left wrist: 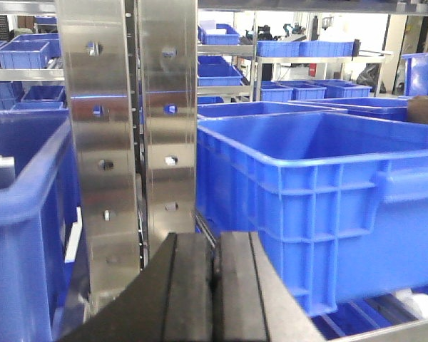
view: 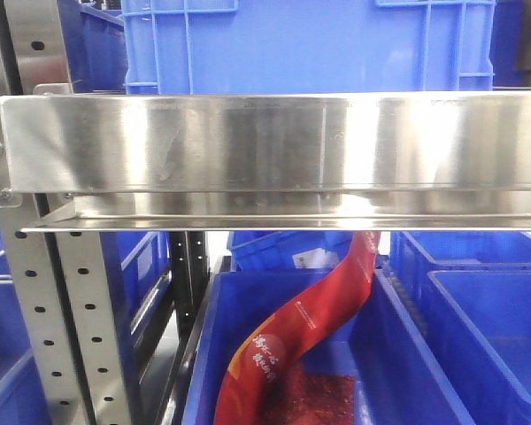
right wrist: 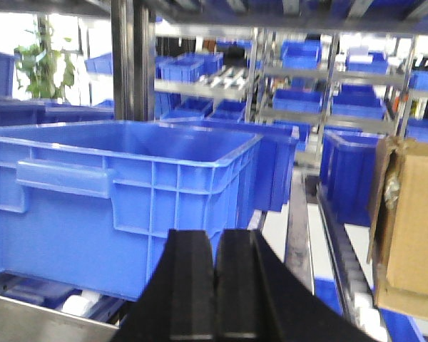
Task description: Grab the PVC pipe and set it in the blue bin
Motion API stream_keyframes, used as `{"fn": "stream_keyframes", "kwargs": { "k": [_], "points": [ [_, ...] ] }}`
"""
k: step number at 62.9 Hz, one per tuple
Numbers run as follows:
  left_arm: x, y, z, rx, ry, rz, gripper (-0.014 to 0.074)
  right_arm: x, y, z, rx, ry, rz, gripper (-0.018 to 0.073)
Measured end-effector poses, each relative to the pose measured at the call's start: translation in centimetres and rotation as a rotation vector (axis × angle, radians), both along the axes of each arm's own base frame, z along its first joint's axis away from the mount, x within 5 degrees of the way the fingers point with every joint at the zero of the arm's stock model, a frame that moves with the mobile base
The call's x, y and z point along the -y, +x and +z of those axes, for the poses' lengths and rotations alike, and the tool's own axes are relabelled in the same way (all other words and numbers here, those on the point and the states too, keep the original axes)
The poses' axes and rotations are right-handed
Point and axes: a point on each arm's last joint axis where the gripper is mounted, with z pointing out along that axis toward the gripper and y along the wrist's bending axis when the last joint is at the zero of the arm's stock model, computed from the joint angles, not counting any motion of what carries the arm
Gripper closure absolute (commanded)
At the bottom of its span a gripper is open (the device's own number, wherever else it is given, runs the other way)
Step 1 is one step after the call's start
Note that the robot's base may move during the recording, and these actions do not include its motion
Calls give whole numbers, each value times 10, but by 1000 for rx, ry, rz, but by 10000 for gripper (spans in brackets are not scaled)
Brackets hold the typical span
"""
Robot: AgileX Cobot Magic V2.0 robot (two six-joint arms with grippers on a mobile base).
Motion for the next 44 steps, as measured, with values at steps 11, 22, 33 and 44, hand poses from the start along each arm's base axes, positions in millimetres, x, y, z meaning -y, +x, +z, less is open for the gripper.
{"fn": "stream_keyframes", "kwargs": {
  "k": [11,22,33,44],
  "points": [
    [-2,-9,-16,-4,-12,-1,707,0,-6,-10,-8,20,10,715],
    [-6,-21,-28,19,-22,8,707,-1,-8,-18,-37,22,18,715],
    [-13,-32,-38,19,-22,82,707,0,-10,-29,-37,5,9,715],
    [-20,-44,-46,22,-23,180,707,0,-17,-47,-20,1,5,715]
  ]
}}
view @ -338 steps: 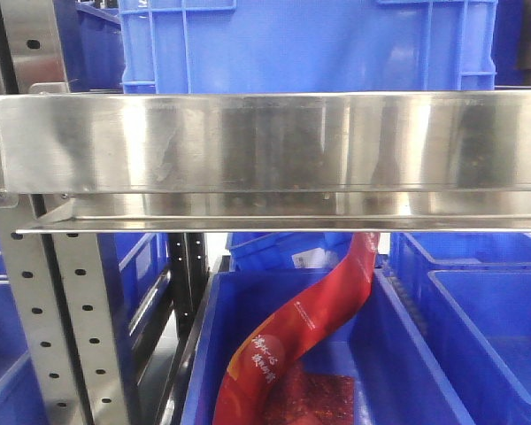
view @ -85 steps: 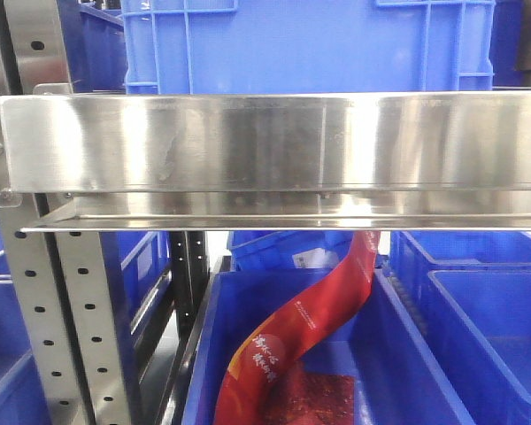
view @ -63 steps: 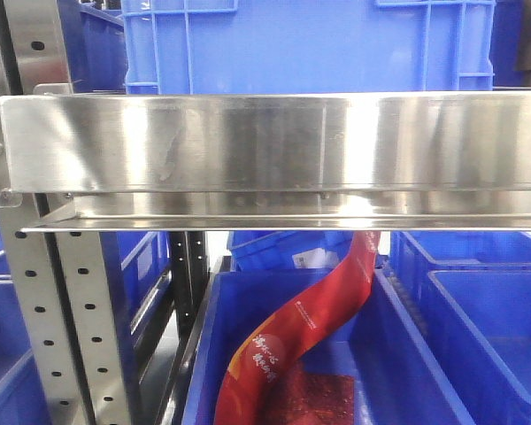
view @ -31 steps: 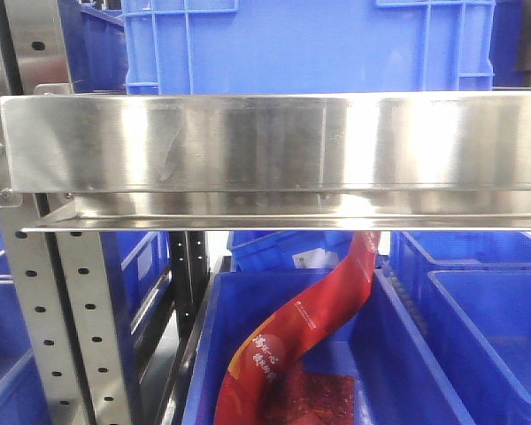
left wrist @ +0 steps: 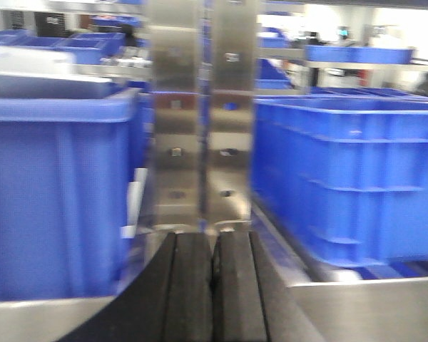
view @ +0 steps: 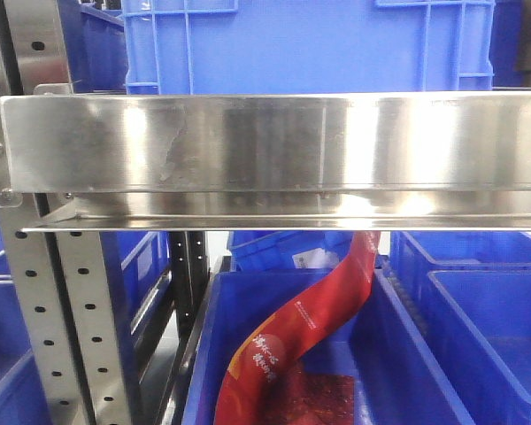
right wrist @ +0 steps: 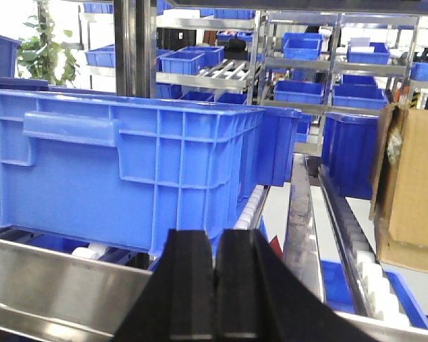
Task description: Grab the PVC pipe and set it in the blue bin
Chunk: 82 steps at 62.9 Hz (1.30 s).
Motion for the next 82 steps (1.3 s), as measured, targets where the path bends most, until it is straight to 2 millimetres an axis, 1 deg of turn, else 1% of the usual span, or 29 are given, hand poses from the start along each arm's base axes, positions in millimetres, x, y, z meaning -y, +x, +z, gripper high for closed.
{"fn": "stream_keyframes", "kwargs": {
  "k": [8,15,29,36,44,52,69,82],
  "points": [
    [-3,-7,-7,13,-5,63,707,0,3,-14,-30,12,1,715],
    [-4,-11,-17,-12,-2,91,707,0,5,-22,-55,15,2,715],
    [-3,-11,-40,-58,-4,93,707,0,6,-24,-61,18,0,715],
    [-4,-8,-51,-88,-5,94,707,0,6,-24,-62,26,1,715],
    [-4,-7,-56,-99,-9,94,707,-1,6,-27,-90,32,9,715],
    [-3,-6,-60,-108,-16,91,707,-2,8,-34,-130,30,16,715],
    [-3,-6,-59,-108,-20,89,707,-2,8,-35,-133,31,16,715],
    [-3,-6,-62,-118,-20,89,707,-3,9,-44,-199,13,28,715]
  ]
}}
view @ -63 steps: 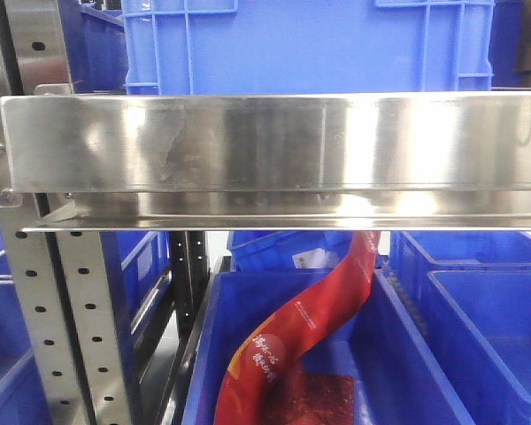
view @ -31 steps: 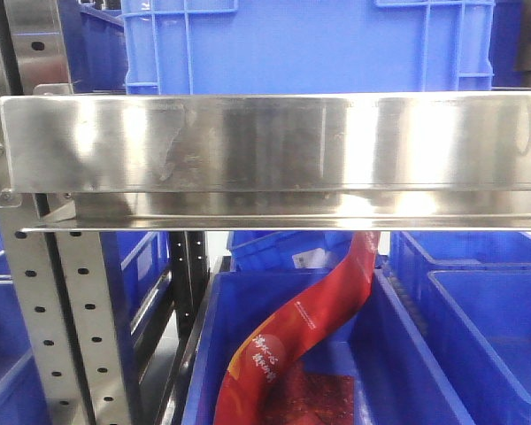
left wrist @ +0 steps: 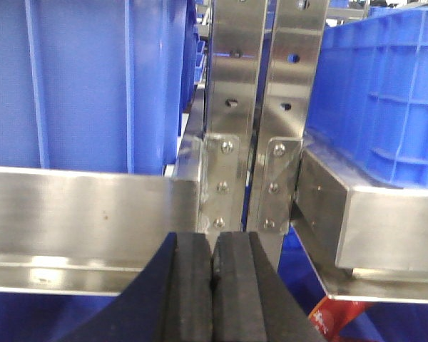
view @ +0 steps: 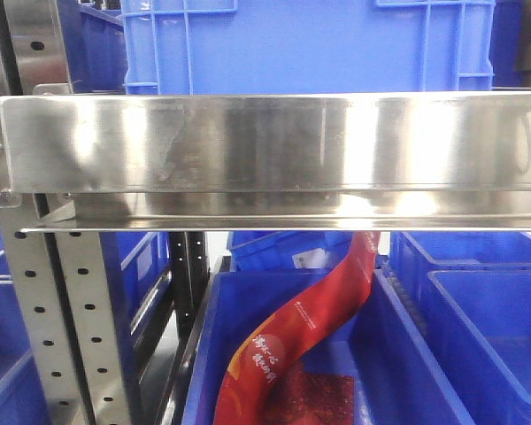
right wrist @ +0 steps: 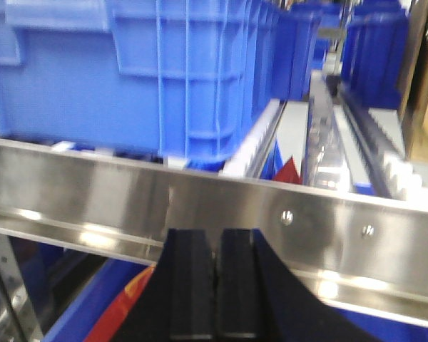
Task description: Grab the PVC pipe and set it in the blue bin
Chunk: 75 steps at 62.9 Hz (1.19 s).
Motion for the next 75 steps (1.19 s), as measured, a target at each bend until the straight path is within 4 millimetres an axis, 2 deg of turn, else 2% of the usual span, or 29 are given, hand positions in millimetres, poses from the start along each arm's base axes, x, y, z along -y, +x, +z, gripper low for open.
{"fn": "stream_keyframes", "kwargs": {
  "k": [68,75],
  "points": [
    [0,1,-1,8,0,2,707,0,0,0,-3,-8,-2,715],
    [0,1,-1,8,0,2,707,4,2,3,61,-62,-44,715]
  ]
}}
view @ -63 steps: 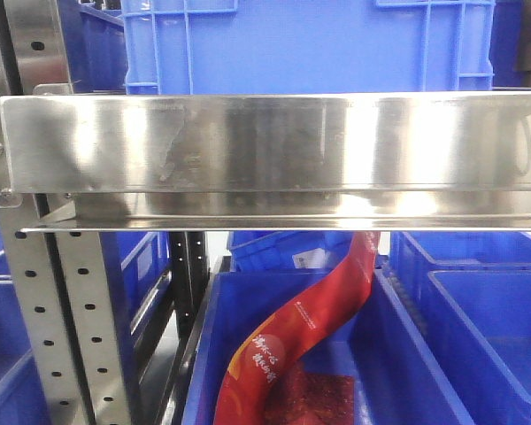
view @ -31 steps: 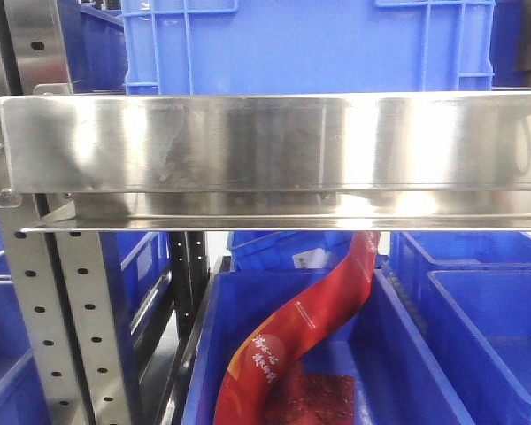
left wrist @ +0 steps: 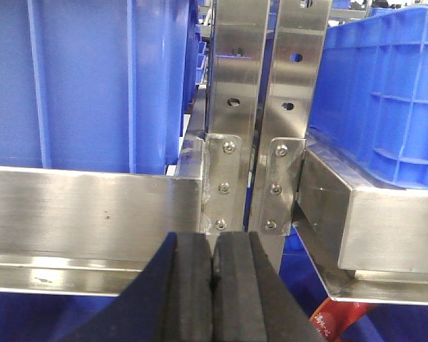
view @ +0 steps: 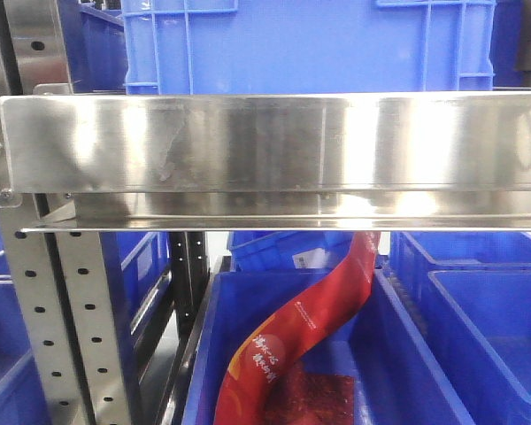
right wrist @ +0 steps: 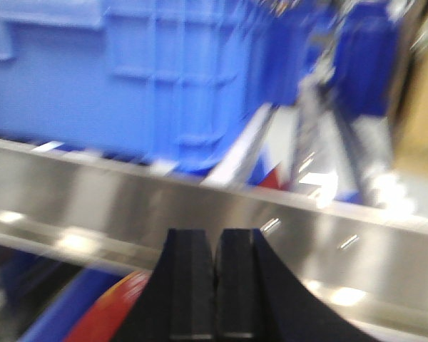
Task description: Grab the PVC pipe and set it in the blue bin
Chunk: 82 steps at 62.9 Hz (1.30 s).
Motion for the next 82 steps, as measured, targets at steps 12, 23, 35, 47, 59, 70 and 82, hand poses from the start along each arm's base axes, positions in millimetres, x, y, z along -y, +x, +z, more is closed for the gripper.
{"fn": "stream_keyframes", "kwargs": {
  "k": [12,23,35,47,59,70,82],
  "points": [
    [0,0,0,0,0,0,707,5,5,0,117,-37,-54,715],
    [0,0,0,0,0,0,707,5,6,-3,124,-41,-59,715],
    [0,0,0,0,0,0,707,5,8,-9,111,-42,-60,715],
    [0,0,0,2,0,0,707,7,10,-15,94,-45,-97,715],
    [0,0,0,2,0,0,707,11,10,-15,92,-49,-183,715],
    [0,0,0,2,0,0,707,11,11,-19,84,-49,-188,715],
    [0,0,1,7,0,1,707,13,16,-41,51,-50,-196,715]
  ]
}}
